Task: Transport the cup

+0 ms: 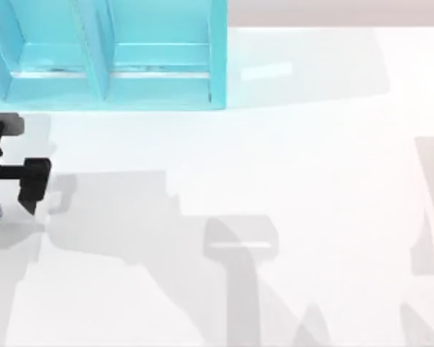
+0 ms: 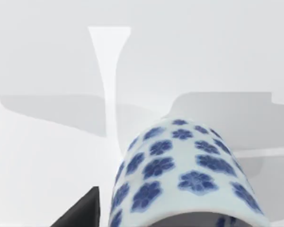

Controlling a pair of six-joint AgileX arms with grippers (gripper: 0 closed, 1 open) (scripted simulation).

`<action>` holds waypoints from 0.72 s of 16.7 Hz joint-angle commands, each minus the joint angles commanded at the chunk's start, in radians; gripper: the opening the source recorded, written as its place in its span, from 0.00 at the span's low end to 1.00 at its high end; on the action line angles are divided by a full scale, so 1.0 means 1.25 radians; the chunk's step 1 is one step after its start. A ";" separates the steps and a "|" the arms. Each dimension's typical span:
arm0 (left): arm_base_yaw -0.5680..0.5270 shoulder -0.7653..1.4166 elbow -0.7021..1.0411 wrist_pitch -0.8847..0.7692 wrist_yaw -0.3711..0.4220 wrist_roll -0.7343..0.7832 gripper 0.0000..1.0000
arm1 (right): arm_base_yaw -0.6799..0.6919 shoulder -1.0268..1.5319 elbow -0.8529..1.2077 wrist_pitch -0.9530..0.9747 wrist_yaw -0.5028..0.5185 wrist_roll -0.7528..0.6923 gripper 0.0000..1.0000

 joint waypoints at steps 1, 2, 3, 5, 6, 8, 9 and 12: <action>0.000 0.000 0.000 0.000 0.000 0.000 0.92 | 0.000 0.000 0.000 0.000 0.000 0.000 1.00; 0.000 0.000 0.000 0.000 0.000 0.000 0.85 | 0.000 0.000 0.000 0.000 0.000 0.000 1.00; 0.000 0.000 0.000 0.000 0.000 0.000 0.77 | 0.000 0.000 0.000 0.000 0.000 0.000 1.00; 0.000 0.000 0.000 0.000 0.000 0.000 0.62 | 0.000 0.000 0.000 0.000 0.000 0.000 1.00; 0.000 0.000 0.000 0.000 0.000 0.000 0.55 | 0.000 0.000 0.000 0.000 0.000 0.000 1.00; 0.000 0.000 0.000 0.000 0.000 0.000 0.40 | 0.000 0.000 0.000 0.000 0.000 0.000 1.00; 0.000 0.000 0.000 0.000 0.000 0.000 0.32 | 0.000 0.000 0.000 0.000 0.000 0.000 1.00; 0.000 0.000 0.000 0.000 0.000 0.000 0.10 | 0.000 0.000 0.000 0.000 0.000 0.000 1.00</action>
